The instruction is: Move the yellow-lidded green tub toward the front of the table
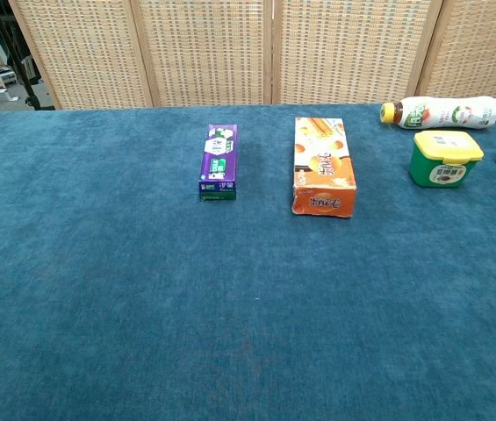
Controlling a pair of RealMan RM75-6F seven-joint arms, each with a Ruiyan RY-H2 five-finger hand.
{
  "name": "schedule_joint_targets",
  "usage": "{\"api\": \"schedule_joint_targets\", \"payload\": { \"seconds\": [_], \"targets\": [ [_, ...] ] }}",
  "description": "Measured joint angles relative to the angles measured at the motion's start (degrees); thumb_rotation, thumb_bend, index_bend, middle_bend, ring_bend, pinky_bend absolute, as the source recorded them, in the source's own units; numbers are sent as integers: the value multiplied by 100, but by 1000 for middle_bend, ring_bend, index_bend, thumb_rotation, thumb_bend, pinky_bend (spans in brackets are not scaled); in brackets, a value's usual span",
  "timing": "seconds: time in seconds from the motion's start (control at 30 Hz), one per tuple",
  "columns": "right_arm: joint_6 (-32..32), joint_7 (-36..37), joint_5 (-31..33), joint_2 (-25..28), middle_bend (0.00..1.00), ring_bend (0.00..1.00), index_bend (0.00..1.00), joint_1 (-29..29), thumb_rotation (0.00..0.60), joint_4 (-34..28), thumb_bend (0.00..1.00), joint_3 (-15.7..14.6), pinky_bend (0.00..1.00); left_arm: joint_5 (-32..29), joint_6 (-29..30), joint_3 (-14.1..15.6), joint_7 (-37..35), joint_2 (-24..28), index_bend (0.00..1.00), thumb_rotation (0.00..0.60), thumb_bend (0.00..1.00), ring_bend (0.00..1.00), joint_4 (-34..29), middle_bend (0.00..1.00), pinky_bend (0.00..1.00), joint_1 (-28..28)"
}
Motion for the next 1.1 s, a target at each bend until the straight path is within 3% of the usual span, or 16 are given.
{"api": "schedule_joint_targets", "payload": {
  "seconds": [0.33,0.63,0.87,1.1],
  "targets": [
    [-435,322,-91,-58,0,0,0,337,600,125,0,100,0,-24,28,-26,-140,52,0,600,0,0,-10,0,0,18],
    [-2157,612,192,-284,0,0,0,1712,600,618,0,681,0,-193,-79,-108,-165,59,0,600,0,0,-8,0,0,-22],
    [-3502,164,1337,-626,0,0,0,2762,600,1165,0,1141,0,-287,-237,-184,-192,-6,0,600,0,0,99,0,0,-128],
    [-4255,-730,2634,-965,0,0,0,3347,600,1838,0,1337,0,-483,-446,-244,-179,-34,0,600,0,0,144,0,0,-212]
  ]
}}
